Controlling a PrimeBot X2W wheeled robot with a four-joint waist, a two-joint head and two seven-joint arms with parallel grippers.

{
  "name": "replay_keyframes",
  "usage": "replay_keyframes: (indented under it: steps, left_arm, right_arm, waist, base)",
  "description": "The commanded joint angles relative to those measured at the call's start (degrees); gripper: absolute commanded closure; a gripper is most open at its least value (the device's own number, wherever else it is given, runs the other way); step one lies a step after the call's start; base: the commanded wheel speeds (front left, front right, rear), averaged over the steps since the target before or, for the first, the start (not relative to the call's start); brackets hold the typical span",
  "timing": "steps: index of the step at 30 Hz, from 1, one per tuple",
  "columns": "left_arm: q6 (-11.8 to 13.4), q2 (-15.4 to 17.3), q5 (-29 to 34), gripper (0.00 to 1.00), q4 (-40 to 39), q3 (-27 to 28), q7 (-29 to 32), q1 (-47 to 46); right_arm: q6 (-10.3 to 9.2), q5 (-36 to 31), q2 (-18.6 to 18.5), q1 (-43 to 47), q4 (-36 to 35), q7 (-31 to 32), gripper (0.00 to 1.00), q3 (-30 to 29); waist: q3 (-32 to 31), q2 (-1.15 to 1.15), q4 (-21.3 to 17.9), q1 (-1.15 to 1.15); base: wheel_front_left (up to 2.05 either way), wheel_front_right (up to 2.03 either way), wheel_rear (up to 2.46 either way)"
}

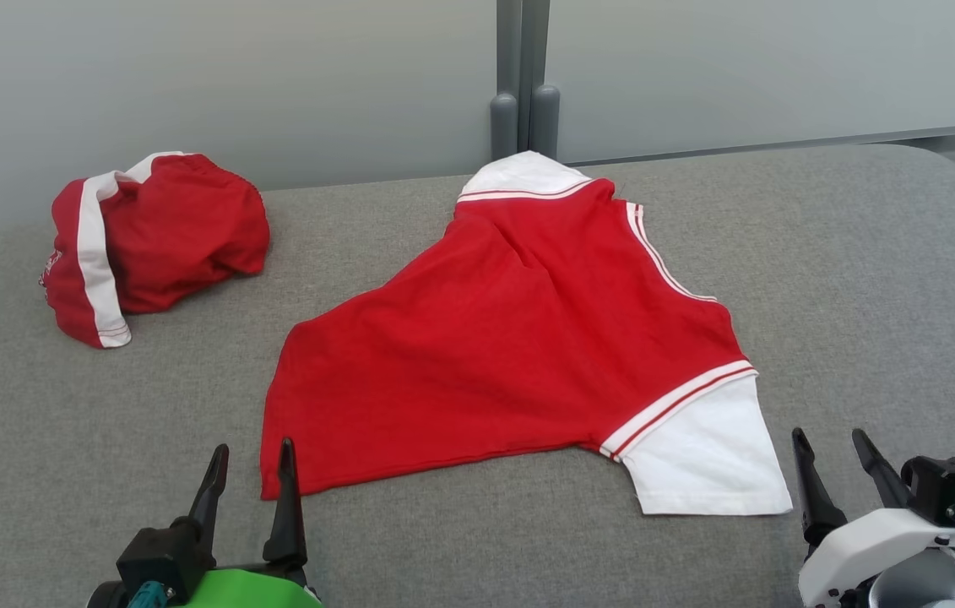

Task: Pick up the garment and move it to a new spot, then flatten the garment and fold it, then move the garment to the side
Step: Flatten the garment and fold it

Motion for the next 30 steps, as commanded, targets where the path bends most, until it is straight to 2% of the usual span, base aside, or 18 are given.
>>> replay_keyframes:
  steps: [1, 5, 12, 21, 22, 23, 24, 25, 26, 28, 30]
  left_arm:
    - [-0.36, 0.15, -0.29, 0.0, 0.15, -0.04, 0.14, 0.44]
    - [-0.44, 0.24, -0.53, 0.0, 0.33, -0.31, 0.17, -0.03]
    - [-0.6, 0.15, -0.64, 0.0, 0.71, -0.87, 0.15, -1.22]
    - [-0.65, 0.47, -0.9, 0.0, 1.2, -1.15, 0.09, -2.11]
    - [-0.64, 0.53, -0.9, 0.0, 1.21, -1.12, 0.08, -2.15]
    - [-0.6, 0.54, -0.87, 0.0, 1.23, -1.16, 0.07, -2.2]
    - [-0.57, 0.52, -0.87, 0.0, 1.26, -1.17, 0.07, -2.27]
    - [-0.53, 0.49, -0.85, 0.0, 1.28, -1.22, 0.06, -2.36]
    - [-0.49, 0.48, -0.87, 0.0, 1.3, -1.23, 0.05, -2.44]
    - [-0.44, 0.43, -0.95, 0.0, 1.33, -1.27, 0.03, -2.5]
    - [-0.37, 0.42, -1.04, 0.0, 1.37, -1.23, 0.01, -2.5]
  right_arm:
    - [-0.08, 1.56, 0.32, 0.94, 1.5, 1.12, 0.0, -0.92]
    - [-0.08, 4.39, 0.51, 0.93, 5.46, 2.39, 0.0, -1.26]
    - [-0.07, 8.27, 0.51, -1.84, 13.2, 1.09, 0.0, -0.22]
    - [-0.05, 8.05, 0.51, -6.81, 23.4, -1.73, 0.0, 1.83]
    - [-0.05, 7.91, 0.52, -7.19, 24.14, -1.99, 0.02, 2.03]
    - [-0.05, 7.86, 0.52, -7.64, 24.86, -2.13, 0.15, 2.24]
    - [-0.04, 7.8, 0.54, -8.06, 25.54, -2.21, 0.33, 2.52]
    - [-0.03, 7.77, 0.59, -8.39, 26.21, -2.07, 0.57, 2.76]
    - [-0.03, 7.78, 0.6, -8.69, 26.75, -2.13, 0.68, 2.89]
    - [-0.03, 7.8, 0.6, -9.32, 27.35, -2.48, 1.0, 3.09]
    - [-0.03, 8.02, 0.54, -9.98, 27.27, -3.51, 1.0, 2.71]
  waist:
    - [0.37, 0.61, 0.0, 0.0]
    - [1.06, 0.61, -0.04, 0.0]
    - [2.21, 0.61, 0.55, 0.0]
    - [3.57, 0.61, 2.04, 0.0]
    - [3.66, 0.61, 2.13, 0.0]
    - [3.77, 0.61, 2.24, 0.0]
    - [3.84, 0.61, 2.34, 0.0]
    - [3.9, 0.61, 2.43, 0.0]
    - [3.94, 0.61, 2.5, 0.0]
    - [4.0, 0.61, 2.61, 0.0]
    - [4.0, 0.61, 2.62, 0.0]
  base:
    - [0.0, 0.0, 0.0]
    - [0.0, 0.0, 0.0]
    - [0.0, 0.0, 0.0]
    - [0.0, 0.0, 0.0]
    - [0.0, 0.0, 0.0]
    - [0.0, 0.0, 0.0]
    - [0.0, 0.0, 0.0]
    - [0.0, 0.0, 0.0]
    - [0.0, 0.0, 0.0]
    - [0.0, 0.0, 0.0]
    - [0.0, 0.0, 0.0]
